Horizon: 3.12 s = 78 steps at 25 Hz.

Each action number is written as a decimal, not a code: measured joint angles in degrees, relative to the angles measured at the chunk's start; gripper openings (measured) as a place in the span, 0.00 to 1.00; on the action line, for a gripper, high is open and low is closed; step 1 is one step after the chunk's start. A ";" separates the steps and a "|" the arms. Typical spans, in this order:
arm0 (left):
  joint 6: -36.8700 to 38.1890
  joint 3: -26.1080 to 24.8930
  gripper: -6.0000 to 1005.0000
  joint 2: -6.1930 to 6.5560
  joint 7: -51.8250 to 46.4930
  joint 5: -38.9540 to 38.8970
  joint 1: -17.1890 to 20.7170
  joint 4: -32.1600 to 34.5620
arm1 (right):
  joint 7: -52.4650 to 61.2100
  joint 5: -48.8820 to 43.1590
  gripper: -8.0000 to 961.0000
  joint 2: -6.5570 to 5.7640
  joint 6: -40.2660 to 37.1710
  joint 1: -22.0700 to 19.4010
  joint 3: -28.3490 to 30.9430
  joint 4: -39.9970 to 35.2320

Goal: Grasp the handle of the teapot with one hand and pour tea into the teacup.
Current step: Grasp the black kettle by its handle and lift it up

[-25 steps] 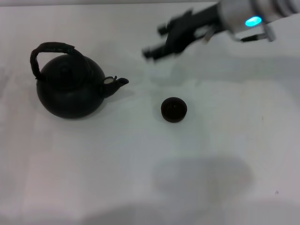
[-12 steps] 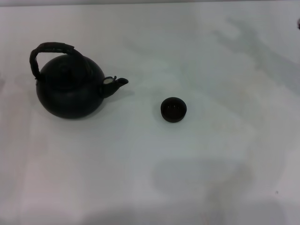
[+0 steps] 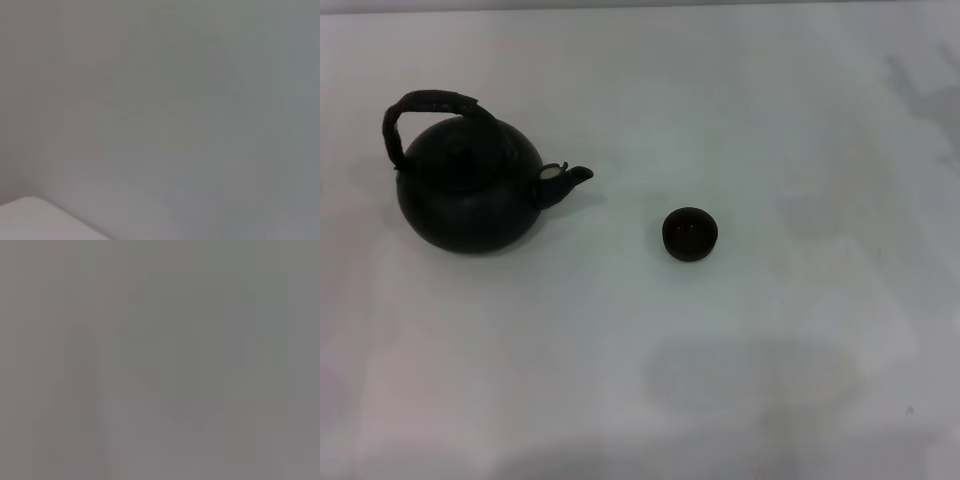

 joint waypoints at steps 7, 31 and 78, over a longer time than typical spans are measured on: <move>0.26 0.28 0.88 -0.09 1.30 1.73 2.11 -1.41 | 5.45 1.54 0.89 0.03 0.78 -1.03 0.15 1.78; 3.95 -0.10 0.88 -0.53 27.49 21.08 -5.71 -9.10 | 7.56 2.62 0.89 -0.25 6.72 0.59 0.87 1.74; 0.08 0.16 0.52 -0.40 27.65 13.50 -7.54 -10.08 | 7.39 2.78 0.89 -0.83 9.69 1.21 5.25 0.89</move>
